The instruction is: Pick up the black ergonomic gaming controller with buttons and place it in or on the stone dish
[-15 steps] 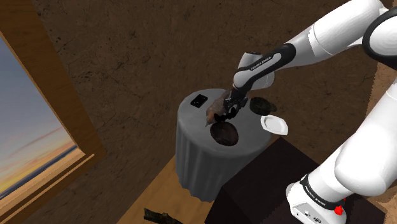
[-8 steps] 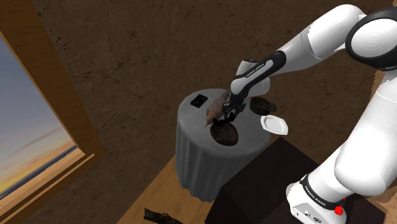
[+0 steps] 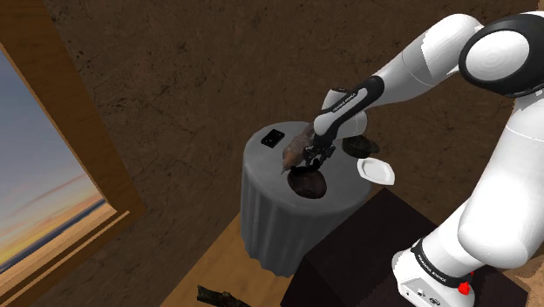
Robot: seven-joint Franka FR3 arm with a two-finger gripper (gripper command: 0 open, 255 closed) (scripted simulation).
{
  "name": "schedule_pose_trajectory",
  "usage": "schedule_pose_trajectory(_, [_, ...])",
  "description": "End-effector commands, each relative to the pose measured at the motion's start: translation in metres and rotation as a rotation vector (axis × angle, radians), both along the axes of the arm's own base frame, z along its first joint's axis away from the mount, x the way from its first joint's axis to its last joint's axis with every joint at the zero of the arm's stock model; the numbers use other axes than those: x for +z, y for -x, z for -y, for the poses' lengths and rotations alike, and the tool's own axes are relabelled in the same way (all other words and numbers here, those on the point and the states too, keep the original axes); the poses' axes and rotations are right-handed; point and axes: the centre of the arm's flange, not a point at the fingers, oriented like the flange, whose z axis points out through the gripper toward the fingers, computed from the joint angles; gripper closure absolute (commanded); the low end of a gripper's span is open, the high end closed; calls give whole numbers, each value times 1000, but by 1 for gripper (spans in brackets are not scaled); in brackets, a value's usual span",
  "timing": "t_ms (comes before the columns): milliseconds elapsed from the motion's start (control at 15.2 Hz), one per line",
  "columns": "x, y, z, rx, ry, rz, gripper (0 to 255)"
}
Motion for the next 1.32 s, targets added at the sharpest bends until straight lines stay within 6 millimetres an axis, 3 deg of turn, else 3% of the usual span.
schedule_pose_trajectory(0, [0,0,0,0,0,0,255])
schedule_pose_trajectory(132, [0,0,0,0,0,0,255])
schedule_pose_trajectory(198, [0,0,0,0,0,0,0])
schedule_pose_trajectory(528, [0,0,0,0,0,0,0])
schedule_pose_trajectory(792, [50,-1,3,0,0,0,0])
schedule_pose_trajectory(1254, [50,-1,3,0,0,0,0])
